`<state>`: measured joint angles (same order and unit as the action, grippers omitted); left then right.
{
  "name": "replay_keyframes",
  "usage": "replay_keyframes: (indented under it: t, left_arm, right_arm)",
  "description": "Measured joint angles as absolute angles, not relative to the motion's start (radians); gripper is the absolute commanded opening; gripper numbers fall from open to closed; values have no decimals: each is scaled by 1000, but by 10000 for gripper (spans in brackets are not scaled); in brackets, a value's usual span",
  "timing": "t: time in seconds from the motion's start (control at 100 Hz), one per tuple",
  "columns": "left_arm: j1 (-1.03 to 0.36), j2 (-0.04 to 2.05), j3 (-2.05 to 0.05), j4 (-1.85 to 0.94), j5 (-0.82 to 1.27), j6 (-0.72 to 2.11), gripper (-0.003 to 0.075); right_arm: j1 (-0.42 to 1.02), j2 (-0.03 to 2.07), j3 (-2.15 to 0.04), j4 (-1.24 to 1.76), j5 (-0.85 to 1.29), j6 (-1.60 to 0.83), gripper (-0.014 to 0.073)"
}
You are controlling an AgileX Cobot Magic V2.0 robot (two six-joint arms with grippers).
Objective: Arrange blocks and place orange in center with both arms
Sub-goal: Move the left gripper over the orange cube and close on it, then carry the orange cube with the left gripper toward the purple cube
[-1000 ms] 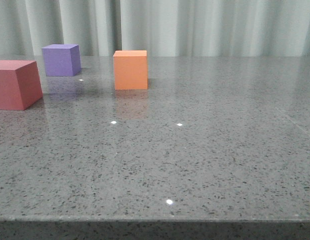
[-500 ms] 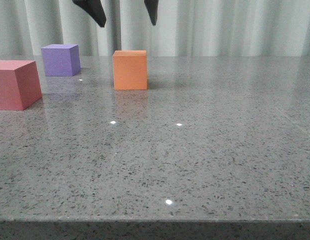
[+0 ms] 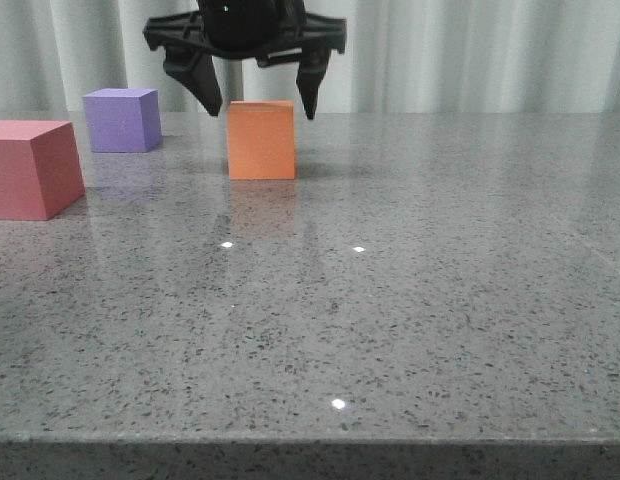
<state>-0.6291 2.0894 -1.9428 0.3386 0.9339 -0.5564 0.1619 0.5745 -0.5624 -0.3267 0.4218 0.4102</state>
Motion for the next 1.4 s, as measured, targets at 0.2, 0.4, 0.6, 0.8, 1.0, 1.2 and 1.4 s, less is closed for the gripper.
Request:
replay_keyframes:
  t: [0.2,0.4,0.6,0.8,1.0,1.2,1.4]
  left_arm:
    - [-633,2126,-1943,339,934,-556,507]
    - [-635,2126,-1957,339,956,-552,377]
    - [-635,2093,-1968,339,987,-489,377]
    - [-634,1976,-1971,412,1056,-465,377]
    - [-579,1862,-1957,417,1080,-415,377]
    - [-475,1776,-1862,311,1039,-310,377]
    - [-367,1740,-1760,232,986,-255,377]
  right_arm:
    - [162,575,-562,-327,422,410,-69]
    - [162,575,-562,-327,422,410,-69]
    - [162,575,-562,-327,422,410,-69]
    - [162,575,-562,-327,422,410,-69]
    - [162,575,-562,-327,422,410,-69]
    - [162,575,-562,-327,422,410,-69]
    - [162,575,-562,-327,422,410,-69]
